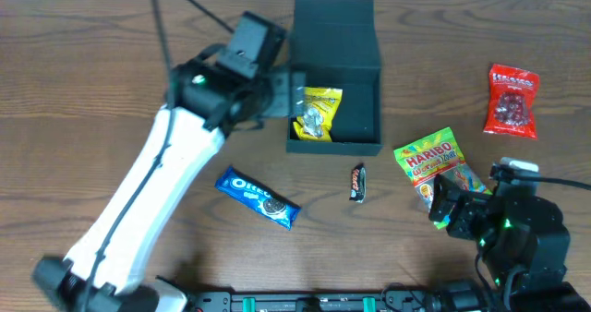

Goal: Pack container
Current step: 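Open the left gripper and withdraw it from the box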

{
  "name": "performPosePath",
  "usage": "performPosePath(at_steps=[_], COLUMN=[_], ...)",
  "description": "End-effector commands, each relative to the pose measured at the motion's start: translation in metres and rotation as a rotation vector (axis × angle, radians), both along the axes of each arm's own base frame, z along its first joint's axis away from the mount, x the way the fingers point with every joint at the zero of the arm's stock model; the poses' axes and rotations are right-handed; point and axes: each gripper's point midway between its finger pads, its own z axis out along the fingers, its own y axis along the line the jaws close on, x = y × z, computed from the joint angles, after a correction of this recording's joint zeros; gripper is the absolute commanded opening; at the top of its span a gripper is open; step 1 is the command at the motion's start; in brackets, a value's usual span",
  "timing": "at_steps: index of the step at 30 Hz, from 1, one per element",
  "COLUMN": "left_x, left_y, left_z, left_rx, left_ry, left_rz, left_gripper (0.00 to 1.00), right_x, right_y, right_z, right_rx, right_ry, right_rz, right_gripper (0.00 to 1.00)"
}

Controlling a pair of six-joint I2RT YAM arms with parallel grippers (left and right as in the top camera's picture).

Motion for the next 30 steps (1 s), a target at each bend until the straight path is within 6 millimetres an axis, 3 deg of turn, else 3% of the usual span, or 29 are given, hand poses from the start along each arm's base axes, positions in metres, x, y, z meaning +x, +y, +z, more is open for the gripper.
performPosePath(at_steps=[1, 5, 11, 16, 20, 23, 27, 30], left_x=[-0.005, -0.023, -0.040, -0.057, -0.066, -0.069, -0.069, -0.069], left_y=[0.042, 0.074, 0.106, 0.128, 0.135, 0.136, 0.138, 0.138], left_z=[0.014, 0.015, 0.017, 0.013, 0.010, 0.008, 0.008, 0.008], left_rx=[0.138, 0.185, 0.178, 0.174, 0.181, 0.187, 0.198, 0.202], left_ry=[-0.045, -0.010, -0.018, -0.017, -0.001, 0.011, 0.009, 0.008], left_rz=[0.024, 0.046, 0.125, 0.183, 0.195, 0.195, 0.200, 0.202], left_gripper=[0.95, 0.95, 0.95, 0.95, 0.95, 0.95, 0.95, 0.95], right_x=[0.000, 0.000, 0.004, 0.021, 0.040, 0.057, 0.080, 0.093], right_y=[0.003, 0.005, -0.020, -0.020, -0.028, -0.046, -0.083, -0.103], right_z=[0.003, 0.002, 0.004, -0.010, -0.026, -0.027, -0.025, -0.033], right_rx=[0.010, 0.019, 0.016, 0.001, -0.021, -0.027, -0.036, -0.047], right_ry=[-0.010, -0.009, -0.021, 0.053, 0.171, 0.236, 0.300, 0.365], right_rz=[0.011, 0.024, -0.161, -0.182, -0.228, -0.301, -0.409, -0.372], right_gripper=[0.99, 0.99, 0.99, 0.99, 0.99, 0.99, 0.99, 0.99])
